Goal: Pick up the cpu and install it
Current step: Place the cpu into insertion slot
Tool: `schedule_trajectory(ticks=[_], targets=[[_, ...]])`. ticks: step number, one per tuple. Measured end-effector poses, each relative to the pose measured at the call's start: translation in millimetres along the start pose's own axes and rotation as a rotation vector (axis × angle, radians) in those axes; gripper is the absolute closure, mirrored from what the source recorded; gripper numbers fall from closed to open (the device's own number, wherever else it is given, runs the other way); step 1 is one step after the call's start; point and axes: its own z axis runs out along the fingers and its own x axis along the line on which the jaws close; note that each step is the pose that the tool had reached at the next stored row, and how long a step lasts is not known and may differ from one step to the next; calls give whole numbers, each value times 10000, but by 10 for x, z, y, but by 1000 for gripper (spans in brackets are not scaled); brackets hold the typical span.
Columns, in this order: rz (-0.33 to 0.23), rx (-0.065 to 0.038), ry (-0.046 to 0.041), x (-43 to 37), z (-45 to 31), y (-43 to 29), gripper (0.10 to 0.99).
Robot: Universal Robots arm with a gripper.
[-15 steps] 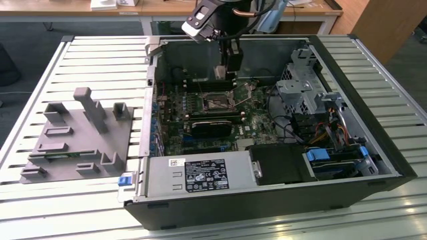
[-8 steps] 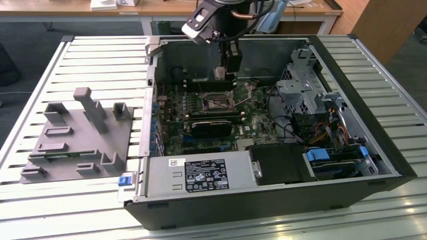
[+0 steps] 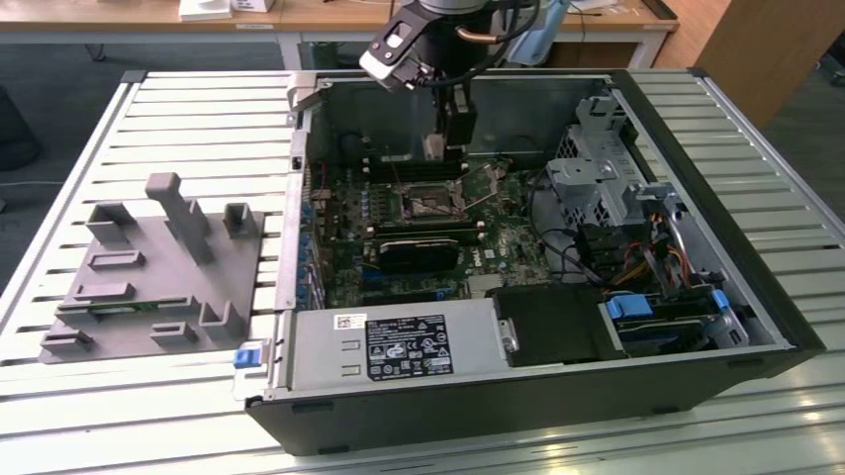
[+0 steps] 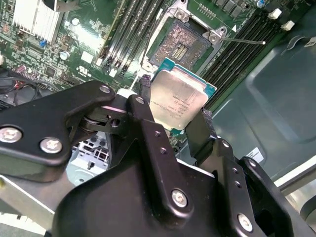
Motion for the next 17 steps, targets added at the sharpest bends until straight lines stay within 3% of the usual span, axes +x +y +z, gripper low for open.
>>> schedule_trajectory(ticks=[17], targets=[[2,3,-2,26,127,-9,553]])
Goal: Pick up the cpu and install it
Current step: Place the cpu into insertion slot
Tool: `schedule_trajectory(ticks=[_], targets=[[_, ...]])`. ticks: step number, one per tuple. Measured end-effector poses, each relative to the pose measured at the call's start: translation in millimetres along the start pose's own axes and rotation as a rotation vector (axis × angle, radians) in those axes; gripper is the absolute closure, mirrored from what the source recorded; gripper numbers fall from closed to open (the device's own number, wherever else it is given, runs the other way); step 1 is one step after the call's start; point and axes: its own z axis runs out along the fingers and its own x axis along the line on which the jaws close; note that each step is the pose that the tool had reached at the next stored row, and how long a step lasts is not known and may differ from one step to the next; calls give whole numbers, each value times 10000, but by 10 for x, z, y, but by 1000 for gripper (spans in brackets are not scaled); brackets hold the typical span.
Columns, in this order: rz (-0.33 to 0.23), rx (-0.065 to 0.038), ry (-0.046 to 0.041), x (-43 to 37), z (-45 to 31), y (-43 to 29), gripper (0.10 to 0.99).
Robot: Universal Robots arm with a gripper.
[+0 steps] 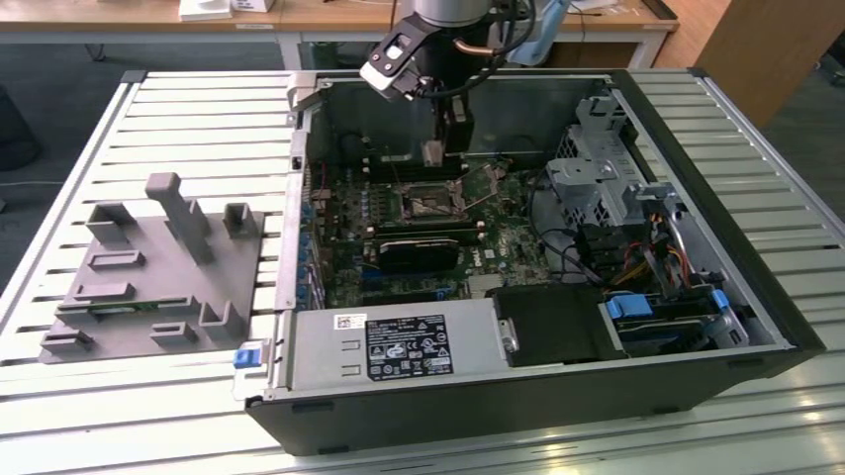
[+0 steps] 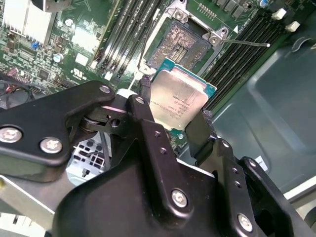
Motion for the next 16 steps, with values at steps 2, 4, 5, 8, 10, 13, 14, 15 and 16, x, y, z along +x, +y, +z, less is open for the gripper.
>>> schedule_trajectory(ticks=[2,4,5,8,10,13,14,15,16], targets=[[3,-1,1,12,31,-3,553],[3,-1,2,27,69,-6,553],[3,-1,3,33,87,-7,553],[2,-1,2,36,140,-17,553],[3,-1,1,37,176,-30,553],[2,1,1,30,230,-39,553],[2,1,2,28,248,-42,553],[2,2,1,25,265,-46,553],[1,1,1,21,282,-50,553]])
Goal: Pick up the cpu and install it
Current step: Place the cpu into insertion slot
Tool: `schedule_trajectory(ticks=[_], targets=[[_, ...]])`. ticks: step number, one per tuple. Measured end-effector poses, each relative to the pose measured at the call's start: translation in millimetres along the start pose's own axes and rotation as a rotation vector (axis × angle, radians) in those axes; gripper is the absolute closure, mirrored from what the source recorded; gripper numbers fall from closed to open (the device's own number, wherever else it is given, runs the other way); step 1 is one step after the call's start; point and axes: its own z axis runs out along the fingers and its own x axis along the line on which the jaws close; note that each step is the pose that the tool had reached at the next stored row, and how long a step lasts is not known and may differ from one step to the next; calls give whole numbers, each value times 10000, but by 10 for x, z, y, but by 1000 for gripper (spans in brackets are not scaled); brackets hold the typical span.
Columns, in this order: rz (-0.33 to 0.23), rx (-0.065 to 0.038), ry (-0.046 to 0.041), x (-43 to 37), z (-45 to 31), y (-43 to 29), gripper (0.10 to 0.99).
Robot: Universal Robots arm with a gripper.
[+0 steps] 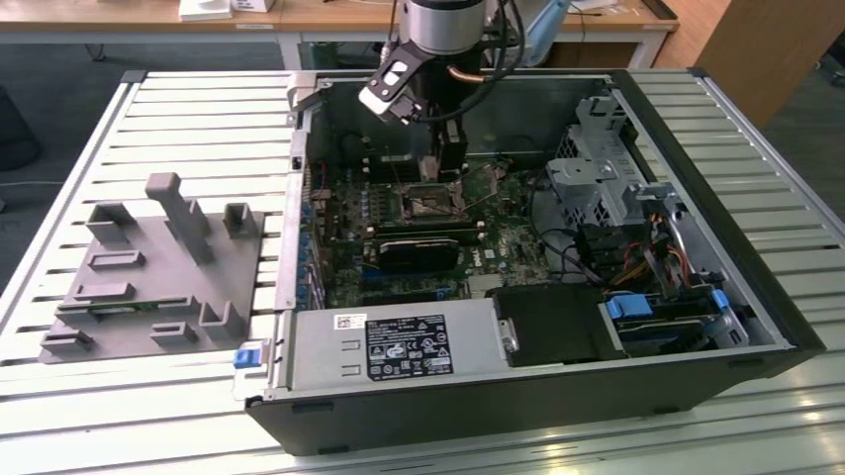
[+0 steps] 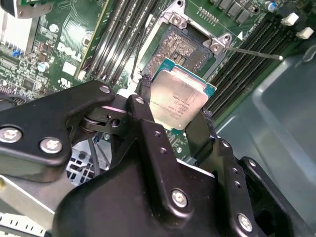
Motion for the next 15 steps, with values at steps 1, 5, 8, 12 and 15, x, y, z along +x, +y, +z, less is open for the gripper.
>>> schedule_trajectory(ticks=[1,5,8,12,15], targets=[[1,0,1,-5,16,-7,553],[1,0,1,-14,86,-29,553],[9,1,0,-14,138,-36,553],[72,1,-5,-13,184,-40,553],[76,2,-5,-13,204,-42,553]])
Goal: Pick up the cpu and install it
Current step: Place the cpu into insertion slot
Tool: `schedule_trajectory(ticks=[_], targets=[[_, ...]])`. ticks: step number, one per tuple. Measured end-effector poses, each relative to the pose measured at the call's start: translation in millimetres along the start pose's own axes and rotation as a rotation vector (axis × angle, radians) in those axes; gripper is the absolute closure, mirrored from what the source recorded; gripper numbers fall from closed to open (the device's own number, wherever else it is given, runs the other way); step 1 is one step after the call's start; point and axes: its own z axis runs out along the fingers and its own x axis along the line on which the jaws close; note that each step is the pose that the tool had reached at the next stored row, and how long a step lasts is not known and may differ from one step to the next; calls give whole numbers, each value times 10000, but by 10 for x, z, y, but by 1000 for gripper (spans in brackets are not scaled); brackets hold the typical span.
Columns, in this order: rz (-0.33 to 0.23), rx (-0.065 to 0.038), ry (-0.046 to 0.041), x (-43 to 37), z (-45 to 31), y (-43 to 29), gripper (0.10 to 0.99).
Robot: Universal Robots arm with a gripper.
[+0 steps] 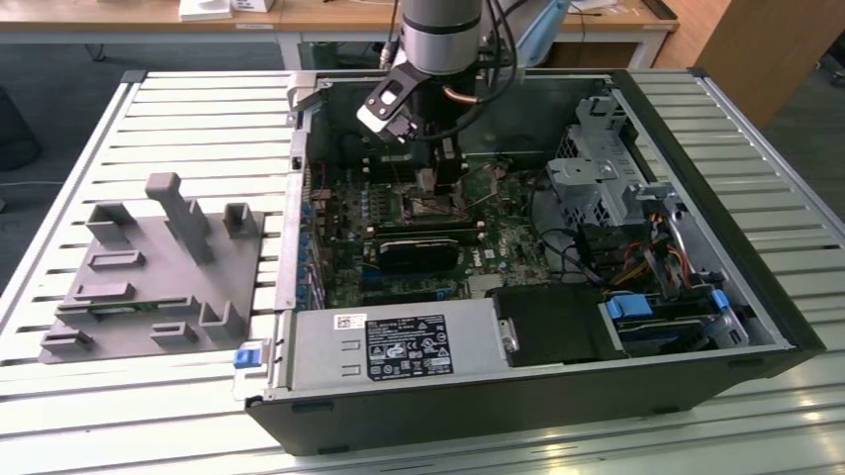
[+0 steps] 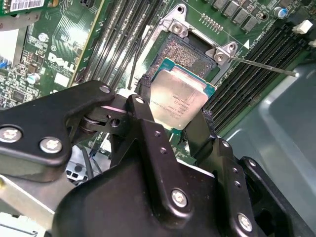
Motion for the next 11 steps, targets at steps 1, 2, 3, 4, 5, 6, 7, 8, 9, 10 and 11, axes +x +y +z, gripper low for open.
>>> schedule_trajectory(ticks=[1,2,3,4,5,6,7,8,9,10,11], targets=[[2,0,0,0,9,-2,553],[7,0,-1,0,19,-5,553],[11,0,-1,0,28,-11,553],[13,-1,0,0,38,-16,553],[13,-1,0,0,50,-20,553],[12,0,-1,0,61,-24,553],[12,0,-1,0,73,-28,553],[12,0,0,0,87,-33,553],[12,0,-1,1,99,-39,553],[12,0,-1,1,110,-44,553],[12,0,-1,1,121,-48,553]])
